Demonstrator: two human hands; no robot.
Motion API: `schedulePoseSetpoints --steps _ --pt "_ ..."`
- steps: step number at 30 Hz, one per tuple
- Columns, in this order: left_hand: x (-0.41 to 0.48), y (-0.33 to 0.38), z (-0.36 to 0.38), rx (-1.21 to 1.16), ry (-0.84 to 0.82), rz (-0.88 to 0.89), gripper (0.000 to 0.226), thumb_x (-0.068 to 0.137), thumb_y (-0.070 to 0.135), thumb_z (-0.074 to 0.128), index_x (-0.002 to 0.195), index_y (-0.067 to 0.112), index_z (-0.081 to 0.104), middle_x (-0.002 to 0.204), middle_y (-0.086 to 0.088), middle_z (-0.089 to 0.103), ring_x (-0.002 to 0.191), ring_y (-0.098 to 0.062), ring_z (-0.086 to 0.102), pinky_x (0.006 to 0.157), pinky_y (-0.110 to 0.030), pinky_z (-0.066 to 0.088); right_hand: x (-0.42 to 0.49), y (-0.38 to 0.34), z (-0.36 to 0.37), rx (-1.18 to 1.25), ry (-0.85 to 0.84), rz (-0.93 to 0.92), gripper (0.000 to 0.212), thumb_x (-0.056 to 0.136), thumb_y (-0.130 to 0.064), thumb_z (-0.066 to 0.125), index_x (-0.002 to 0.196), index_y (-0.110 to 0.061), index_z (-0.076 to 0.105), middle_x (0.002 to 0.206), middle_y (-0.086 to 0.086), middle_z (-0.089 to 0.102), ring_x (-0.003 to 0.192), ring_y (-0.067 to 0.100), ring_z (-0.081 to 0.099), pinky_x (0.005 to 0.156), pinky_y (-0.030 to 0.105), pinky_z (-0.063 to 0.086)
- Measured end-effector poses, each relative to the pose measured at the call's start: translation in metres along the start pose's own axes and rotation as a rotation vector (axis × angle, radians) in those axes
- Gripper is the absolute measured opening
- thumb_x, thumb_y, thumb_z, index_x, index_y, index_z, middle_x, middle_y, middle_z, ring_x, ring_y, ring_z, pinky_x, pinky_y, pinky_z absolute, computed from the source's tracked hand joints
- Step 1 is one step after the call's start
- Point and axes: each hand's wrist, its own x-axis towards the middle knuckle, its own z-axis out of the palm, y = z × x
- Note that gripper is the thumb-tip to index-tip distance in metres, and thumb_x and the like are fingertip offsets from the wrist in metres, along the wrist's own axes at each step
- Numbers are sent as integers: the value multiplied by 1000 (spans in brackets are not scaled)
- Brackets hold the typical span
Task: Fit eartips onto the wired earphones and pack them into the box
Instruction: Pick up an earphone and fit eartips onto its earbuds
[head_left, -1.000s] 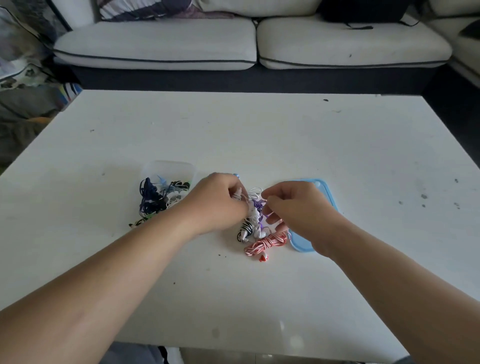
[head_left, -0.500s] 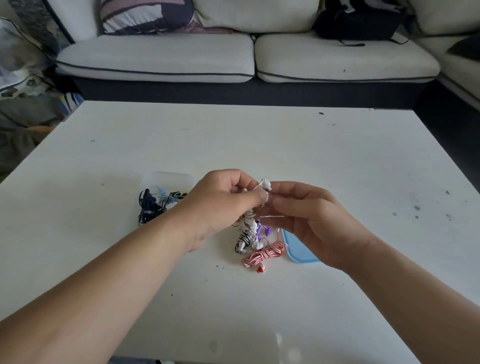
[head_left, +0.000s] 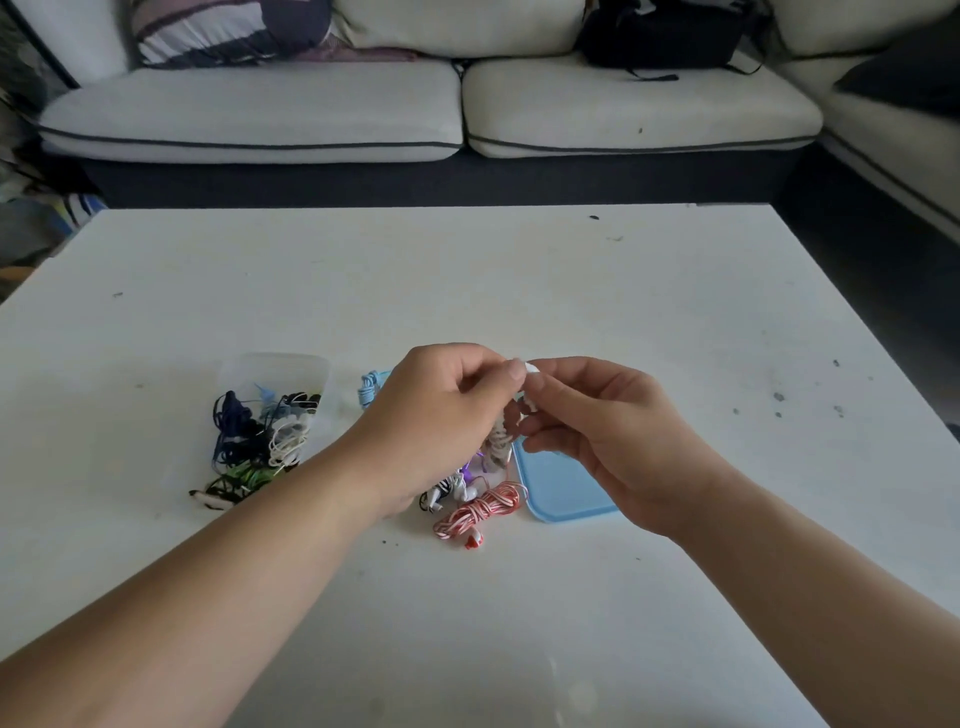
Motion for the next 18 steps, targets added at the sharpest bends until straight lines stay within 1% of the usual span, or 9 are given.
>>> schedulePoseSetpoints --steps 1,3,5,8,10,12,13,15,18 --pt "1 -1 3 1 17 11 18 100 36 65 92 27 78 80 -12 74 71 -18 67 74 -40 58 -1 -1 -3 -18 6 -1 20 94 -10 70 107 5 73 88 20 74 73 22 70 67 26 58" --pt "3 -2 7 -7 45 32 9 98 29 69 101 28 77 83 -1 77 77 -16 72 78 -35 59 -3 -2 -9 -60 19 1 15 93 -7 71 103 4 75 85 18 75 72 21 69 68 27 58" --pt "3 -2 8 6 39 63 15 98 23 70 111 28 77 90 5 78 85 -10 74 84 -31 61 -5 -3 -13 -44 1 21 14 93 -4 70 102 5 75 85 16 75 72 19 70 69 26 59" --pt "1 -3 10 20 22 104 13 98 18 70 103 25 80 88 6 79 87 -16 76 83 -35 62 -9 -5 -17 50 -30 63 17 92 1 67 105 8 73 87 17 76 74 19 73 70 24 59" --pt "1 -3 12 -9 40 109 11 97 17 71 101 22 80 86 4 80 86 -18 76 79 -32 61 -10 -8 -17 122 -48 89 22 90 3 67 110 10 71 96 23 76 84 25 76 74 24 59" --pt "0 -1 12 -45 55 106 10 97 16 71 102 21 79 87 5 80 86 -12 76 78 -24 59 -9 -10 -17 204 -64 101 31 87 9 65 117 12 67 109 28 73 98 34 75 79 27 60" --pt "0 0 12 -56 61 102 10 97 15 71 101 21 79 87 6 80 86 -12 76 79 -24 60 -9 -10 -17 237 -55 106 33 85 11 65 117 11 67 110 29 73 99 36 75 79 27 60" --pt "0 0 12 -57 78 90 8 97 17 71 99 22 78 85 5 80 85 -15 76 81 -32 62 -8 -9 -16 249 -25 108 33 80 10 67 113 10 69 103 26 74 92 33 76 75 27 61" --pt "-1 -1 12 -81 115 67 4 96 21 72 95 22 76 82 3 79 82 -20 76 84 -46 63 -8 -8 -17 169 16 113 29 84 6 70 112 12 69 102 27 75 84 27 76 72 25 61"
